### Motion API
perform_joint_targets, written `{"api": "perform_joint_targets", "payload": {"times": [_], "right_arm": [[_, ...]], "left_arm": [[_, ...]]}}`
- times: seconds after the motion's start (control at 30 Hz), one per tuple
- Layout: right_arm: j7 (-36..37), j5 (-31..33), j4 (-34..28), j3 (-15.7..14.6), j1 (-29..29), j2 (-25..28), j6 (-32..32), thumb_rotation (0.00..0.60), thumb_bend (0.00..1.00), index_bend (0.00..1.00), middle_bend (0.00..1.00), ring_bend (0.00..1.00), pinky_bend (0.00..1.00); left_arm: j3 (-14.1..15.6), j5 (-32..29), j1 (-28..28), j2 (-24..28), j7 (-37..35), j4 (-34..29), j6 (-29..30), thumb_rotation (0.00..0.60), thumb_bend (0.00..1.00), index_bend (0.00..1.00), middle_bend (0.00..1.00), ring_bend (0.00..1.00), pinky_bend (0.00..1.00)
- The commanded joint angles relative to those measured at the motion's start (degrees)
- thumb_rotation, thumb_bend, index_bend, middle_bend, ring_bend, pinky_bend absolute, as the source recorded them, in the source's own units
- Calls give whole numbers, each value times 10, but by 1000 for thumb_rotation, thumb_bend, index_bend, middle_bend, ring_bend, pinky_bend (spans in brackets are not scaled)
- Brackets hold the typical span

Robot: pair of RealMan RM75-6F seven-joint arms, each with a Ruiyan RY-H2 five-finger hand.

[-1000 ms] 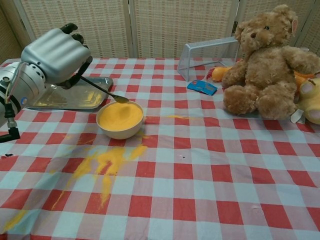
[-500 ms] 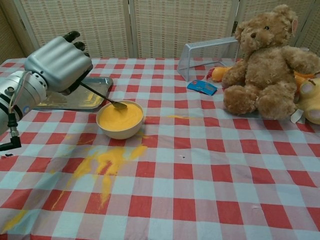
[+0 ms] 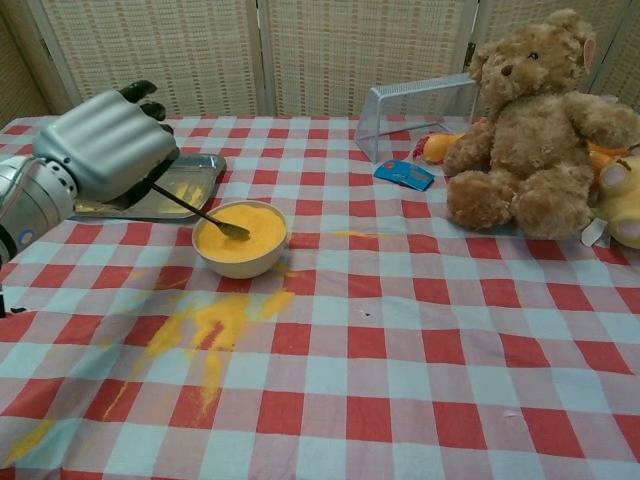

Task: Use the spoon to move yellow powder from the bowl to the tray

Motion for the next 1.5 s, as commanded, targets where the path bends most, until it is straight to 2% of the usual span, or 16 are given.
{"api": "perform_joint_targets", "payload": {"times": [0.03, 0.13, 0.3, 0.57, 0.8, 1.0, 1.5], "right_arm": [[0, -1, 0, -1, 0, 0, 0, 600, 148, 0, 0, 0, 0], [0, -2, -1, -2, 0, 0, -1, 600, 148, 0, 0, 0, 0], [-1, -5, -2, -3, 2, 0, -4, 600, 148, 0, 0, 0, 0], [-3, -8, -2, -4, 3, -1, -5, 600, 148, 0, 0, 0, 0], [1, -7, -1, -3, -1, 1, 3, 600, 148, 0, 0, 0, 0], [0, -5, -2, -3, 0, 1, 0, 600, 149, 0, 0, 0, 0], [2, 4, -2, 2, 1, 1, -3, 600, 149, 0, 0, 0, 0]], "left_arm": [[2, -5, 6, 7, -3, -12, -1, 600, 800, 831, 343, 146, 20], [-1, -5, 10, 16, -9, -32, 2, 600, 801, 830, 343, 146, 19], [-21, -18, 11, 34, -18, -79, 7, 600, 801, 830, 348, 149, 19], [-26, -91, 4, 52, 46, -146, -1, 600, 785, 830, 344, 149, 18], [-13, -105, -9, 35, 89, -111, 8, 600, 787, 830, 349, 152, 18], [-8, -96, -17, 14, 91, -80, 14, 600, 785, 830, 351, 153, 17], [-37, -117, -42, -29, 82, 2, 8, 600, 792, 830, 352, 154, 16]]}}
